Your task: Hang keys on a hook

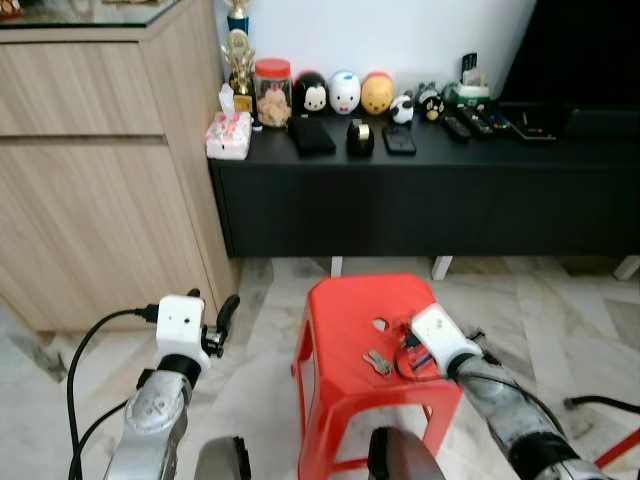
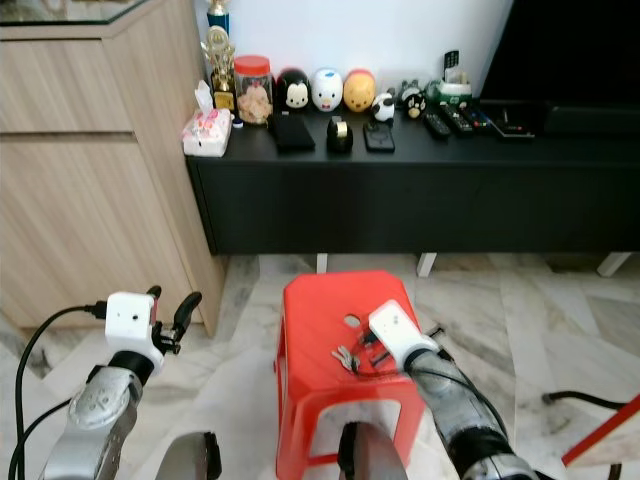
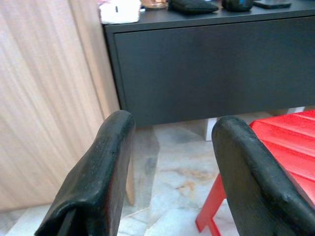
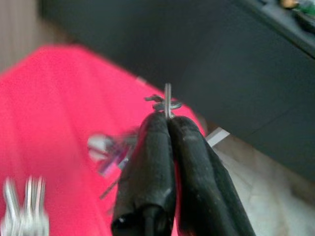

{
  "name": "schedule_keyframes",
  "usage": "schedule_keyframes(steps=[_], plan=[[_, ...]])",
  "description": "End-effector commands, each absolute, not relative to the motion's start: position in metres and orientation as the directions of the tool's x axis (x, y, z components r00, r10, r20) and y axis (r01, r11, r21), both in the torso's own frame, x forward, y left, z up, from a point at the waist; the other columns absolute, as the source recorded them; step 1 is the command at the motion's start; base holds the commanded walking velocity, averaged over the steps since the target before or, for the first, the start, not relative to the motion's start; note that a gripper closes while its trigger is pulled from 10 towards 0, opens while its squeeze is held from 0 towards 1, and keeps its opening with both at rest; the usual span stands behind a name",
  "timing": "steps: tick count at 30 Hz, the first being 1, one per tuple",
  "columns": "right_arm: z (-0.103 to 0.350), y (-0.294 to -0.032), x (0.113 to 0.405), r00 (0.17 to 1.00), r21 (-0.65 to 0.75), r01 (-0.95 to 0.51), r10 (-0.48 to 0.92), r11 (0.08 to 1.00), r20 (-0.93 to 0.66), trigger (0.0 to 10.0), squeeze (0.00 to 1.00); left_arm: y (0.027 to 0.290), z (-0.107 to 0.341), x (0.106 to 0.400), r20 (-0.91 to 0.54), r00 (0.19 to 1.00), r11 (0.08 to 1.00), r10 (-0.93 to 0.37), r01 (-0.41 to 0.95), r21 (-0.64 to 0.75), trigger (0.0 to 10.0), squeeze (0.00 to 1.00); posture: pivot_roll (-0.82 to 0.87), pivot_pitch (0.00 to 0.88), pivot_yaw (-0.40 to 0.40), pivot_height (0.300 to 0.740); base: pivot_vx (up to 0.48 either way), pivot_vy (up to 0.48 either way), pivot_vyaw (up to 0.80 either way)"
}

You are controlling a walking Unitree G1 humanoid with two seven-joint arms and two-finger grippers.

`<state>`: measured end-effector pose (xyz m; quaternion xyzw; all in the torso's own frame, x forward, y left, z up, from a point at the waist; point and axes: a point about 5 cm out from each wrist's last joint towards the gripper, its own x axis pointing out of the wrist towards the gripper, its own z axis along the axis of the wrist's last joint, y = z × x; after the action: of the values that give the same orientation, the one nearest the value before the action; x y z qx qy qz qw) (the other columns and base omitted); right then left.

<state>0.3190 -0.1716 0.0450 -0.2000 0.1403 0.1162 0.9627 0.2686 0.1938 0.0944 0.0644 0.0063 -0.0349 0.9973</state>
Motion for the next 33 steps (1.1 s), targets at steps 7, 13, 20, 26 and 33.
schedule_keyframes(steps=[7,13,20,26,33], plan=[[0.062,-0.176,0.310,0.993,0.012,-0.058,0.059,0.998,-0.104,0.0,0.00,0.193,0.090,0.266,-0.030,0.997,0.986,-0.067,0.070,0.150,10.0,0.00,0.02,0.000,-0.086,0.571,0.000,0.000,0.00],[0.073,-0.173,0.303,0.999,0.038,-0.042,0.043,0.998,-0.024,10.0,0.00,0.191,0.090,0.268,-0.025,0.997,0.985,-0.077,0.080,0.153,10.0,0.00,0.01,0.000,-0.081,0.571,0.000,0.000,0.00],[0.087,-0.175,0.301,0.999,0.161,-0.003,-0.004,0.987,0.042,10.0,0.00,0.187,0.091,0.270,-0.010,0.997,0.986,-0.081,0.082,0.146,10.0,0.00,0.01,0.000,-0.086,0.571,0.000,0.000,0.00],[0.092,-0.174,0.301,0.998,0.163,-0.014,0.004,0.987,0.064,10.0,0.00,0.185,0.092,0.271,-0.001,0.996,0.986,-0.088,0.087,0.141,10.0,0.00,0.01,0.000,-0.089,0.576,0.000,0.000,0.00],[0.092,-0.175,0.300,0.998,0.160,-0.016,0.007,0.987,0.056,10.0,0.00,0.186,0.090,0.271,-0.002,0.996,0.987,-0.084,0.083,0.137,10.0,0.00,0.01,0.000,-0.090,0.621,0.000,0.000,0.00]])
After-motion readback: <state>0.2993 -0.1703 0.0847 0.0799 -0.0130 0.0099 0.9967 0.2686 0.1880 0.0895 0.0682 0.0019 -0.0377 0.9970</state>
